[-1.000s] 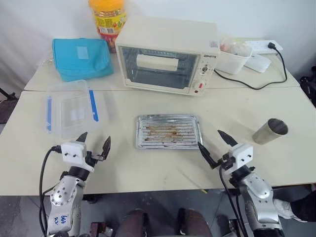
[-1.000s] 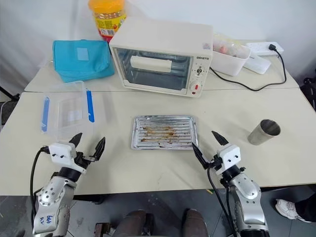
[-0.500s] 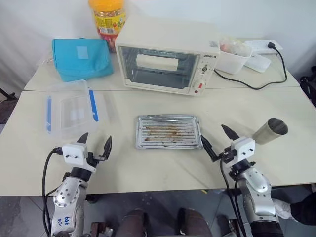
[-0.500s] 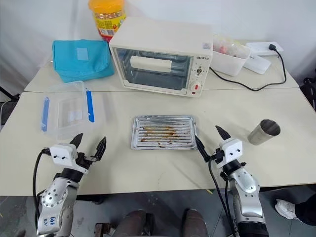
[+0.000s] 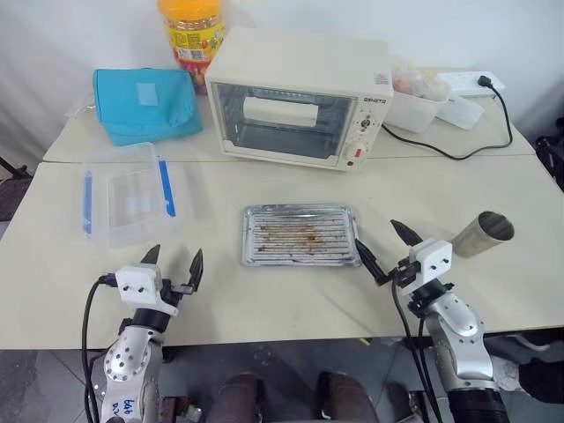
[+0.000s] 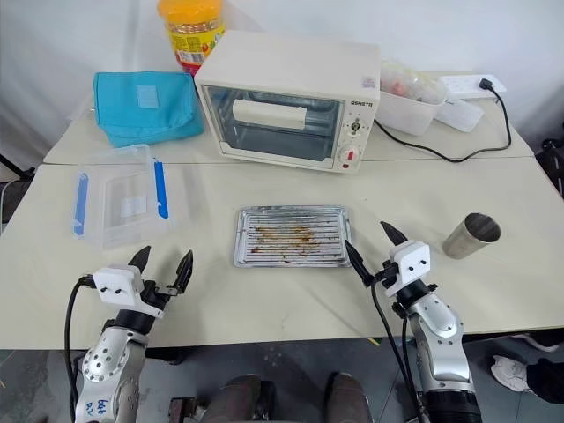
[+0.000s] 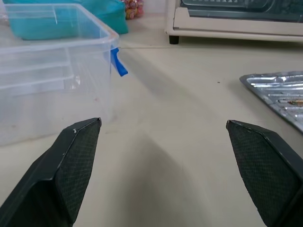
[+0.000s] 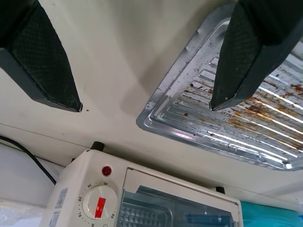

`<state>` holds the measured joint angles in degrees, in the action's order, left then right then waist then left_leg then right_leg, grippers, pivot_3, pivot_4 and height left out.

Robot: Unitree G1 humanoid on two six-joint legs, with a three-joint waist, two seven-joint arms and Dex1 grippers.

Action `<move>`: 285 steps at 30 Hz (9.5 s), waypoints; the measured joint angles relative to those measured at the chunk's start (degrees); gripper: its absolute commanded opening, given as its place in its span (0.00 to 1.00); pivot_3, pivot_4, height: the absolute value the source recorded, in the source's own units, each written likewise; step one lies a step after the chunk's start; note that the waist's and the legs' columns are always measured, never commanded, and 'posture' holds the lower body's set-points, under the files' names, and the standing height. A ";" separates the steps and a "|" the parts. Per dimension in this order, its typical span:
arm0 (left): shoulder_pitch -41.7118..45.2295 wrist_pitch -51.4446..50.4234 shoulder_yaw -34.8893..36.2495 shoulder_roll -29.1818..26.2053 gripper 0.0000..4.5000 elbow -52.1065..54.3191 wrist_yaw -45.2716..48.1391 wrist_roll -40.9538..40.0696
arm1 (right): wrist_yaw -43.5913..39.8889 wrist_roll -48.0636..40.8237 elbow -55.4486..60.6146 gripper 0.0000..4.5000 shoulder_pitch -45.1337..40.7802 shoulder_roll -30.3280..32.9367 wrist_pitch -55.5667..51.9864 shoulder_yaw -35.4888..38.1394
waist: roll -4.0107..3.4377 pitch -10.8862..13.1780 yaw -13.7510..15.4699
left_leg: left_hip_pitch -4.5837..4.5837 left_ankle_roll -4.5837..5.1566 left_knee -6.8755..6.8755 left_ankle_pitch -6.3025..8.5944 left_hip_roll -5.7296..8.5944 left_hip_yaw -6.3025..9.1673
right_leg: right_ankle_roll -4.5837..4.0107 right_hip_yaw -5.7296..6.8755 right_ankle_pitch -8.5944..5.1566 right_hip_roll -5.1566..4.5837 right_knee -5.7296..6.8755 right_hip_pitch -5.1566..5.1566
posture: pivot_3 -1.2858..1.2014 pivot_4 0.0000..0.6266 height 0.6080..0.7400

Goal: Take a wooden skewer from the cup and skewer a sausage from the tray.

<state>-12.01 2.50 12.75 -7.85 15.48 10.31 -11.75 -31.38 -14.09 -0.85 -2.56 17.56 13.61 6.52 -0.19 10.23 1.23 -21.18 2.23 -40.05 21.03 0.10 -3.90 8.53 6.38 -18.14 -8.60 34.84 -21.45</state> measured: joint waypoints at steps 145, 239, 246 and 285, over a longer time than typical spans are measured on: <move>-4.22 -3.76 2.28 0.17 1.00 5.76 -3.18 0.20 | -2.03 -1.21 1.33 1.00 0.89 -0.06 -3.05 -1.53 | 0.00 0.00 -0.03 | -0.01 0.00 0.00 0.00 0.00 0.01 | 0.00 0.00 0.00 -0.01 -0.02 0.00 | 0.52 0.24 1.00; -13.50 -6.39 14.26 -18.61 1.00 4.77 28.90 -18.63 | -22.89 -7.29 6.07 1.00 7.30 13.47 -2.40 -0.02 | 0.01 -0.01 -0.04 | 0.04 0.01 0.00 0.02 -0.04 0.03 | -0.02 0.02 -0.01 0.01 -0.19 0.13 | 0.52 0.24 1.00; -13.73 -6.89 14.25 -17.31 1.00 4.83 28.34 -19.39 | -22.73 -6.86 6.01 1.00 5.11 13.49 -2.93 -0.74 | 0.01 -0.01 -0.07 | 0.04 0.01 0.00 0.02 -0.05 0.03 | -0.02 0.01 -0.01 0.02 -0.18 0.12 | 0.52 0.24 1.00; -15.24 -6.70 13.24 -17.67 1.00 6.36 29.13 -17.53 | -24.88 -6.92 5.11 1.00 5.83 13.76 -3.58 -1.28 | 0.02 -0.01 -0.03 | 0.03 0.01 0.00 0.02 -0.04 0.02 | -0.02 0.01 -0.01 0.01 -0.18 0.11 | 0.52 0.24 1.00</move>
<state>-27.25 -4.20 25.99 -25.52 21.84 39.45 -29.27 -56.26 -21.02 4.25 3.27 31.32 10.03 5.23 -0.17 10.22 1.21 -21.15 2.24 -40.05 21.05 0.06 -3.88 8.51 6.38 -18.16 -8.59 34.66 -21.34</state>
